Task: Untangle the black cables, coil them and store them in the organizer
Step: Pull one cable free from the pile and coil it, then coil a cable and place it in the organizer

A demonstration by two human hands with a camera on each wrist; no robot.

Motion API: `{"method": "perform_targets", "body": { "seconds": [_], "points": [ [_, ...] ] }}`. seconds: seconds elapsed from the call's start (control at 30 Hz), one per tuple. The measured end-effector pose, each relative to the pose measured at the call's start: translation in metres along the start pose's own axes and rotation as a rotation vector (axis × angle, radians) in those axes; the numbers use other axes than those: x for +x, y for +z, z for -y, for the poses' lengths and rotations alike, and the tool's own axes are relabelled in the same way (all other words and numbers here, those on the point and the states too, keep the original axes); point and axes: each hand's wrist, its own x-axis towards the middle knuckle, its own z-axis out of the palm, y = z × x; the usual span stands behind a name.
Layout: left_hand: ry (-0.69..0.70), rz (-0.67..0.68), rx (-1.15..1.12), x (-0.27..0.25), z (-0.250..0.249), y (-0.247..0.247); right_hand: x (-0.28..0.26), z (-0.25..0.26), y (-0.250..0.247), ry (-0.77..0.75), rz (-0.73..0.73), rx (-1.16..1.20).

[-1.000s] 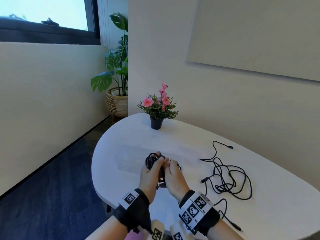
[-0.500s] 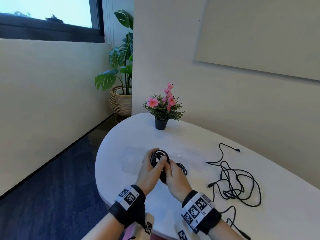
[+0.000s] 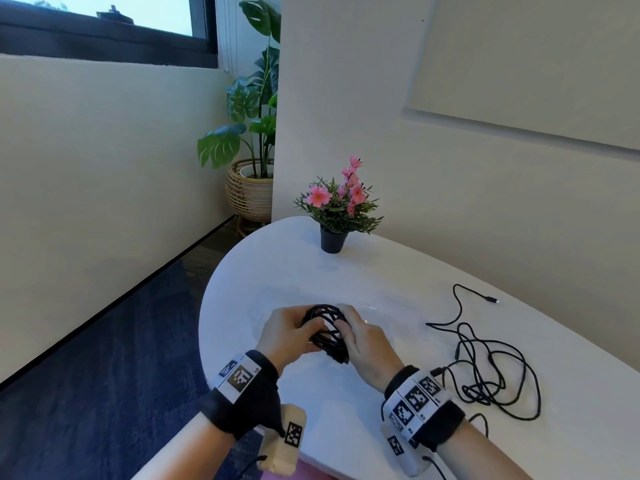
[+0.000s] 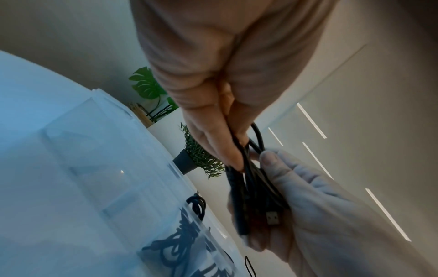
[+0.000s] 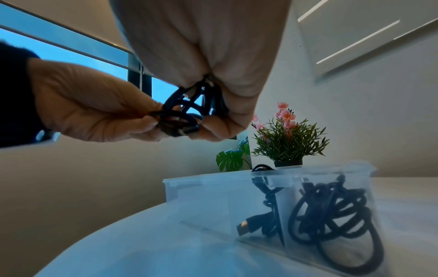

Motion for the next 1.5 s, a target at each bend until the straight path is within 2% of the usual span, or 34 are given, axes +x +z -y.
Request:
{"method": "perform_targets", "body": {
  "seconds": [0.07,0.13,0.2,0.37,0.53,0.8,0.93,1.0,1.13,1.33,1.5],
  "points": [
    [0.02,-0.048,0.0,0.002,0.003,0.002,0.0,0.002,0.002,0.034,0.034,0.01],
    [0.043,-0.087,0.024,0.006,0.009,0.003,-0.005,0.005,0.007,0.063,0.129,0.053],
    [0.06,-0.101,0.053,0.004,0.008,0.003,-0.009,0.006,0.013,0.043,0.185,0.126],
    [0.029,0.004,-0.1,0.001,-0.002,0.0,-0.001,0.003,0.006,0.159,0.107,0.322],
    [0.037,0.161,-0.201,-0.002,-0.01,-0.001,0.001,0.005,0.0,0.193,0.17,0.697],
    [0.023,0.197,-0.292,-0.006,-0.004,0.011,-0.008,0.015,-0.008,0.225,0.206,0.819],
    [0.043,0.222,-0.24,-0.007,-0.005,0.009,-0.01,0.014,-0.003,0.318,0.13,0.693],
    [0.055,0.224,-0.155,-0.005,-0.006,0.006,-0.01,0.014,0.001,0.338,0.139,0.615],
    [0.117,0.179,0.045,0.001,-0.003,-0.002,-0.006,0.011,0.002,0.248,0.176,0.485],
    [0.234,-0.009,0.342,0.008,0.01,-0.008,-0.004,0.014,0.008,0.17,0.159,0.437],
    [0.25,0.035,0.551,0.012,0.027,-0.016,-0.001,0.007,0.006,0.157,0.292,0.184]
  ]
}}
